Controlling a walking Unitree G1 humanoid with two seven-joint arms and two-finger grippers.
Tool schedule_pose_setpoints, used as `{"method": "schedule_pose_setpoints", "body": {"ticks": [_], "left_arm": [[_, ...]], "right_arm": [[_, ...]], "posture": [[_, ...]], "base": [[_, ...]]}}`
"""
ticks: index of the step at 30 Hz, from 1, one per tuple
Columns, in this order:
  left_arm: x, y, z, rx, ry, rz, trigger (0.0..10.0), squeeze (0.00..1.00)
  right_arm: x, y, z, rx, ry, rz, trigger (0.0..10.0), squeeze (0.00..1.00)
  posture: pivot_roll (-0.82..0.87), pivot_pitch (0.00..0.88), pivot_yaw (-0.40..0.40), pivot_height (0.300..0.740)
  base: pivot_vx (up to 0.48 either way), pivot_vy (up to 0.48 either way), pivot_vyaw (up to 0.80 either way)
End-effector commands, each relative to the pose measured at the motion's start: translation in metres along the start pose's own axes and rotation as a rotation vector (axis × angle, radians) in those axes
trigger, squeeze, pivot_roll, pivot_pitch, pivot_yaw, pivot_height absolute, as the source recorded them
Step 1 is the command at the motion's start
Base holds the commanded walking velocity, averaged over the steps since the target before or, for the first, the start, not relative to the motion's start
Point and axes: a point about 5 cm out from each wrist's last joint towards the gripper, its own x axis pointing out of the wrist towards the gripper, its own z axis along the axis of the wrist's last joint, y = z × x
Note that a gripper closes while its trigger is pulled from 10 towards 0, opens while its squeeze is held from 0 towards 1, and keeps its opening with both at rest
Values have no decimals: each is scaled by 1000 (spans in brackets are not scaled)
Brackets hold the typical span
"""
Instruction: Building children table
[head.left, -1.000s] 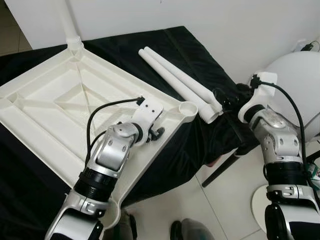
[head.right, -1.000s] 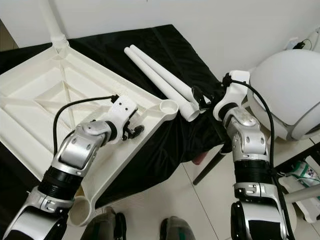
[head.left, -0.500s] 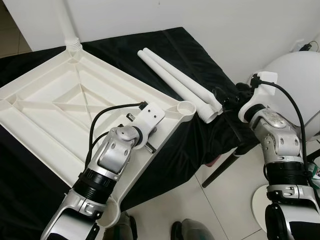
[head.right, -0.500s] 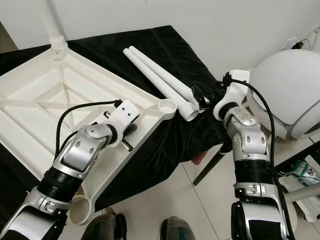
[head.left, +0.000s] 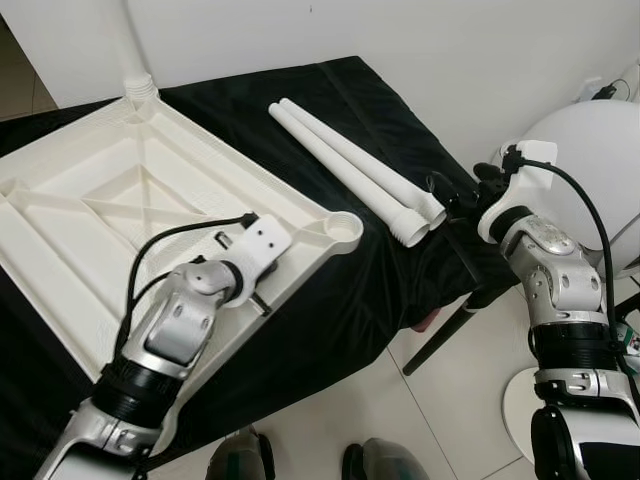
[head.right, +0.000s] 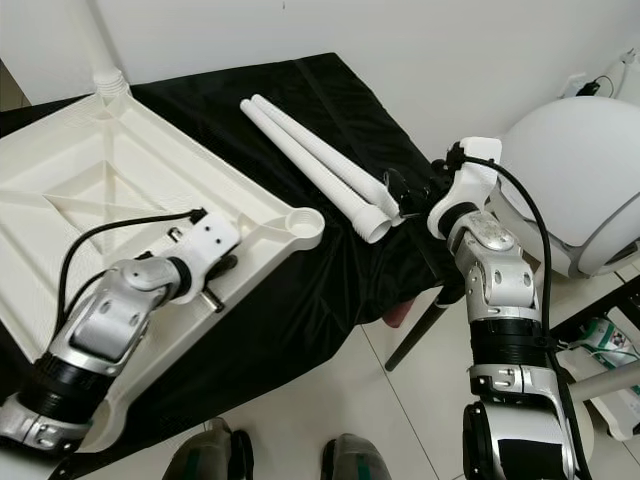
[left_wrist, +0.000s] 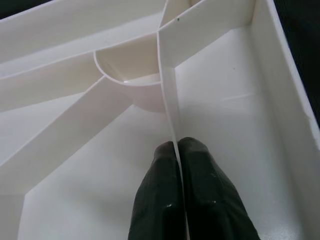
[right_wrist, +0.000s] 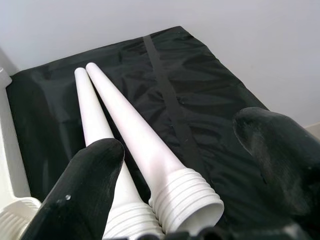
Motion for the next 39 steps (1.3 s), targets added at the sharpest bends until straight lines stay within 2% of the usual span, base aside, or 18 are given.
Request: {"method": "schedule_pose_setpoints", "body": {"ticks": [1, 5, 7, 8, 9, 12, 13, 22, 23, 26, 27, 29, 31, 33, 39], "left_arm": [[-6, 13, -19, 10, 81, 83, 0, 0], [-11, 16, -25, 11, 94, 97, 0, 0], [-15, 19, -28, 33, 93, 105, 941, 0], [-16, 20, -28, 37, 91, 107, 941, 0], [-18, 19, -29, 40, 91, 95, 10000, 0], [-18, 19, -29, 41, 92, 85, 10000, 0], [-19, 18, -30, 43, 88, 70, 10000, 1000], [-24, 15, -19, 38, 21, 21, 10000, 1000], [-24, 17, -9, 9, -24, 19, 10000, 0], [-25, 18, -6, -3, -43, 18, 10000, 0], [-24, 20, 9, -42, -119, 26, 10000, 0], [-23, 21, 20, -77, -174, 41, 10000, 0], [-23, 21, 20, -77, -174, 41, 10000, 0], [-18, 24, 34, -143, -224, 75, 10000, 0], [-15, 23, 48, -183, -272, 79, 10000, 0]], "right_arm": [[1, -1, 3, -4, -5, 6, 10000, 0], [1, 0, 4, -6, -8, 9, 10000, 0], [2, 0, 3, -8, -6, 10, 10000, 0], [3, 0, 3, -9, -4, 10, 10000, 0], [3, 1, 3, -10, -5, 15, 10000, 0], [4, 1, 3, -10, -5, 18, 10000, 0], [4, 2, 3, -11, -6, 21, 10000, 0], [9, 1, 5, -19, -4, 32, 10000, 0], [11, 1, 6, -26, -3, 37, 10000, 0], [12, 1, 6, -28, -2, 39, 10000, 0], [15, 5, 5, -35, 13, 72, 10000, 0], [16, 11, 2, -49, 29, 112, 10000, 0], [16, 11, 2, -49, 29, 112, 10000, 0], [15, 24, -7, -74, 79, 204, 10000, 0], [13, 32, -18, -77, 137, 259, 10000, 0]], "posture": [[-94, 13, 25, 740], [-91, 14, 25, 740], [-85, 16, 21, 740], [-85, 16, 21, 740], [-80, 18, 17, 740], [-80, 18, 17, 740], [-77, 23, 14, 740], [-78, 32, 9, 740], [-78, 32, 8, 740], [-78, 31, 7, 740], [-76, 29, 3, 740], [-76, 29, 3, 740], [-76, 29, 3, 740], [-74, 28, -4, 740], [-73, 28, -10, 740]], "base": [[0, 0, 0], [0, 0, 0], [0, 0, 0], [0, 0, 0], [0, 0, 0], [0, 0, 0], [0, 0, 0], [0, 0, 0], [0, 0, 0], [0, 0, 0], [0, 0, 0], [0, 0, 0], [0, 0, 0], [0, 0, 0], [0, 0, 0]]}}
